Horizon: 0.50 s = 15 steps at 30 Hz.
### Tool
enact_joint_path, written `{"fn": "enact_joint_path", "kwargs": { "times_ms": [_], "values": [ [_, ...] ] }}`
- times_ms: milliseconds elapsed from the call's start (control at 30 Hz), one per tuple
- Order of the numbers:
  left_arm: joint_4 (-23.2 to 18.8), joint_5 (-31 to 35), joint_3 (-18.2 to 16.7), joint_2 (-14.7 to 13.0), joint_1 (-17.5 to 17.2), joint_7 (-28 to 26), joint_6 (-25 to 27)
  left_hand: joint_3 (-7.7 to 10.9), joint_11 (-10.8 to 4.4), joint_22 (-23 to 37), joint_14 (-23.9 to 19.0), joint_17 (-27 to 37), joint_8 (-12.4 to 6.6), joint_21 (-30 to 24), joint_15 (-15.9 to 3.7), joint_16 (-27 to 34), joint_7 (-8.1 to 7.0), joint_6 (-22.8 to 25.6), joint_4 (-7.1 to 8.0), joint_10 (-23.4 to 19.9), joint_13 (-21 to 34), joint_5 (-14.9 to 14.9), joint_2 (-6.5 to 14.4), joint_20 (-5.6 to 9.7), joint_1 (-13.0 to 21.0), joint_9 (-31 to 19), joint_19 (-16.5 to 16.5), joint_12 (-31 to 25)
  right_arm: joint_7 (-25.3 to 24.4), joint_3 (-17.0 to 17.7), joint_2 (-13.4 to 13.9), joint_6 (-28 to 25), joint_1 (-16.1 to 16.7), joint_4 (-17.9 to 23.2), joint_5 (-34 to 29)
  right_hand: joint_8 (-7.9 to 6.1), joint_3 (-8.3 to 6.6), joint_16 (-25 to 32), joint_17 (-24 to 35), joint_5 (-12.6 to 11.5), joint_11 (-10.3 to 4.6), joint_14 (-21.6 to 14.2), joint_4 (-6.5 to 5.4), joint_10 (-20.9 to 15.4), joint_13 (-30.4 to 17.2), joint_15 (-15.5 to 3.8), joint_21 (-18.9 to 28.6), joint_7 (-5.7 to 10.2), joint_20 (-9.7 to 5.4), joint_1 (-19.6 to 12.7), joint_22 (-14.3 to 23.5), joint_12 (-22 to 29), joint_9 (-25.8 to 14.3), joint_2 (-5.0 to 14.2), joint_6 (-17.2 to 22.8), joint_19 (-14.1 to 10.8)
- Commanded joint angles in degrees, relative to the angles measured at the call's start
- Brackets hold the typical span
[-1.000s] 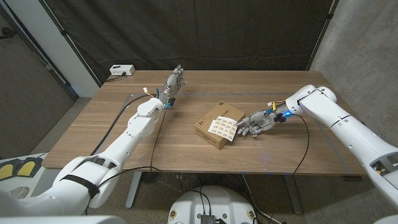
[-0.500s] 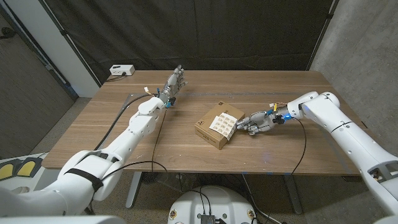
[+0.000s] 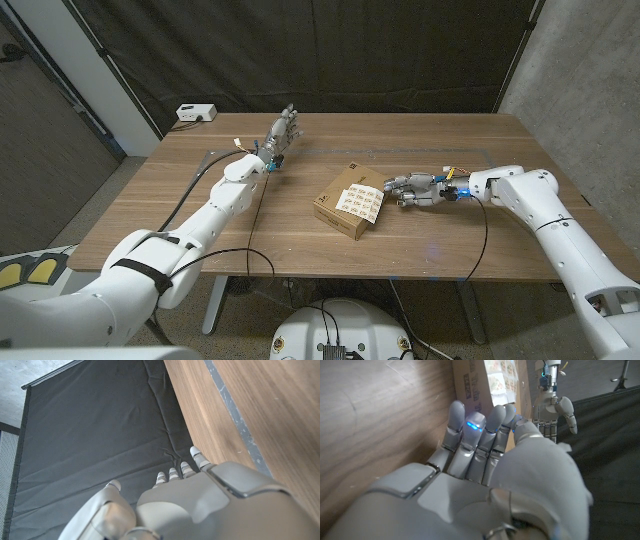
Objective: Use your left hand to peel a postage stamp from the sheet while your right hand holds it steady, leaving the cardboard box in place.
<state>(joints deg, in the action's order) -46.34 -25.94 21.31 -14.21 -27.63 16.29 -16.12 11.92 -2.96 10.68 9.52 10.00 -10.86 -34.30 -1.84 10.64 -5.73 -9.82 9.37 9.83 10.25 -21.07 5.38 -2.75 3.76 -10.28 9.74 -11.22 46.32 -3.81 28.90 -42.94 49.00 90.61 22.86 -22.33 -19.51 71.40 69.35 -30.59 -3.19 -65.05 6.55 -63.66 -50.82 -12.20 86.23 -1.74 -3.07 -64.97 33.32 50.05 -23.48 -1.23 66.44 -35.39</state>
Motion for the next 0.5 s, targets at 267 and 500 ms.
{"fn": "enact_joint_path", "kwargs": {
  "times_ms": [267, 500],
  "values": [
    [7.9, 0.1, 0.6, 1.5, 4.5, 3.0, -2.9, 0.13, 0.01, 0.2, 5.3, 0.1, 0.16, 0.1, -0.43, -0.2, -0.46, -5.7, -0.29, 5.3, 0.2, -0.5, 2.5, -0.25, 0.4, -0.2, 6.2, 0.0, -9.1, -1.0, 8.8, -1.3, 2.7, 13.7, -4.5, 3.96, 3.98, -13.8, -14.3, 11.2, 0.93, 4.5, -3.47, -0.1, 7.0, -0.52, 1.9, -0.21, -4.01, 13.9, -6.3, -6.8, 0.6, 0.68, -8.3, 3.6],
    [14.7, -0.1, 0.9, 3.3, 7.9, 5.7, -5.2, 0.12, 0.03, 0.2, 5.3, 0.1, 0.1, 0.2, -0.43, -0.2, -0.47, -5.6, -0.28, 5.2, 0.2, -0.5, 2.5, -0.24, 0.5, -0.2, 6.1, 0.0, -13.3, 0.7, 12.2, -2.5, 7.6, 22.8, -6.6, 11.13, 4.07, -25.4, -29.8, 19.1, 2.3, 10.6, -2.83, 11.6, 17.3, 1.34, 2.4, -0.66, -1.91, 15.7, -7.2, -18.7, 3.4, 3.03, -20.0, 8.4]
  ]
}}
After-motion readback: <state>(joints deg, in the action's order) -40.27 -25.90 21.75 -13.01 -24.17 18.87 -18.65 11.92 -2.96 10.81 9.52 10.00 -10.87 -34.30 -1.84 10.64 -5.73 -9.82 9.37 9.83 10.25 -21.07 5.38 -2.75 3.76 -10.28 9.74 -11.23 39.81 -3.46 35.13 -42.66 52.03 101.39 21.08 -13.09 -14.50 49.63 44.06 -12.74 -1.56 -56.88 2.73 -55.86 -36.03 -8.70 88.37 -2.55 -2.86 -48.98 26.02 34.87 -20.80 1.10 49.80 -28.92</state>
